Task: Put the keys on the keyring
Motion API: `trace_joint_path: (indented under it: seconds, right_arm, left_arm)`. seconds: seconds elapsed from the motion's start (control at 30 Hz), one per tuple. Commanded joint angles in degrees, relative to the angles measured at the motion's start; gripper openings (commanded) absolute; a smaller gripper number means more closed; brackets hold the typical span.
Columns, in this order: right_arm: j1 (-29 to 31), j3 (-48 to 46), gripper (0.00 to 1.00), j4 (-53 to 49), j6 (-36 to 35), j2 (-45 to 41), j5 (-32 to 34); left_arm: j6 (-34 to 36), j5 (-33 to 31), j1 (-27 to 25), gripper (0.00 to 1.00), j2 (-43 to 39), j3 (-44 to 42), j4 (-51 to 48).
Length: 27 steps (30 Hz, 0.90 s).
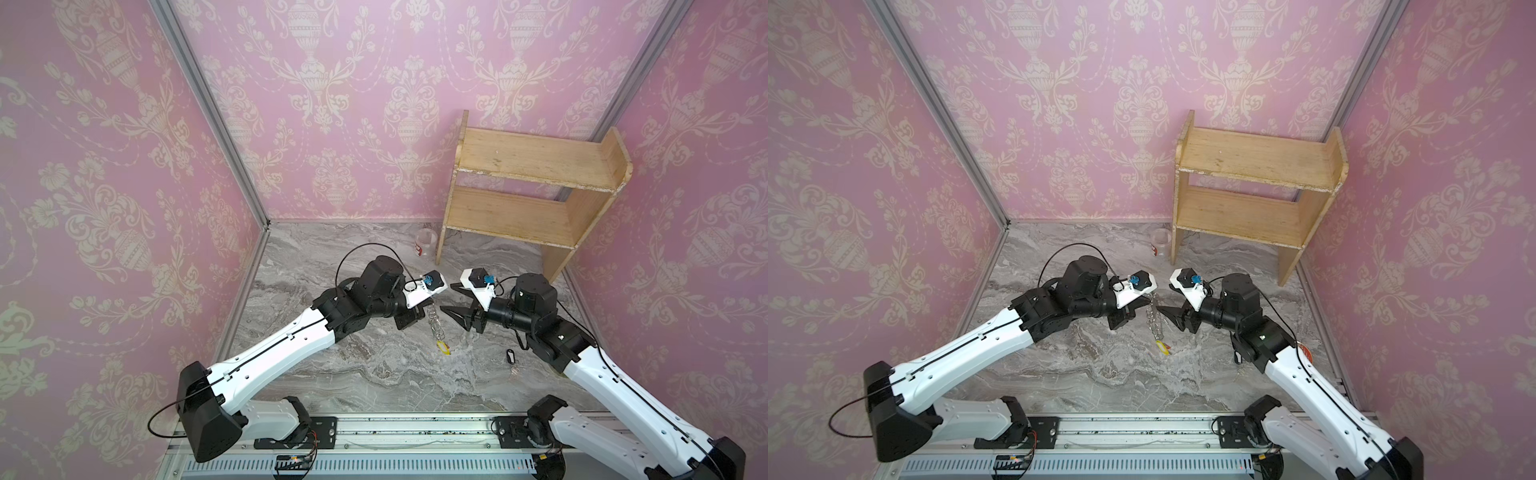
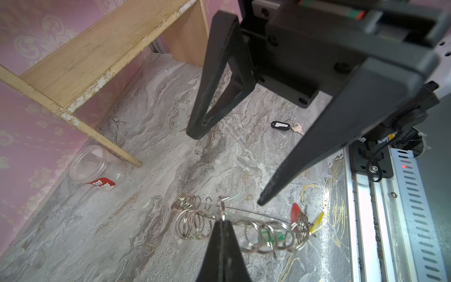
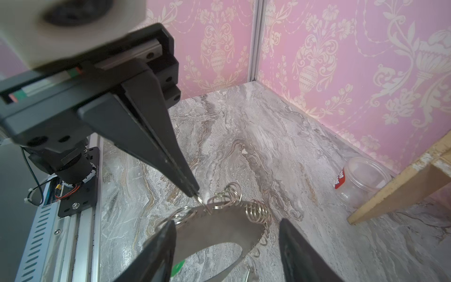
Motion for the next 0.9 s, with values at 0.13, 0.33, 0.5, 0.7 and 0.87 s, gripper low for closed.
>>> trace_joint_path:
  seconds: [0.13,0.33,0.5,0.7,0.87]
  right_arm:
    - [0.5,-0.52,0.57,0.72,-4.43,-2.07,-4.73]
    - [1.68,-0.45,0.41,0.3,-7.23,-2.55,-7.34]
    - [2.93,0.54,0.42,-2.43,-5.9,-2.02,0.52]
    - [3.11,-1.99,0.57,-4.75,8.81,-0.93,12.1]
    - [2.98,-3.5,0.69,-13.08,19.87,-2.91,23.65]
  left_arm:
    - [4.04,6.3,0.02,0.0,-3.18,2.09,0.84]
    - [5.79,7.29,0.02,0.0,-4.1,3.01,-0.73]
    - [4.39,2.55,0.02,0.0,-4.24,0.18,1.41]
    - [-10.62,-7.03,0.02,0.42,0.9,-3.84,0.92]
    - [-20.31,-11.78,-0.32,0.57,8.11,-4.61,-2.59]
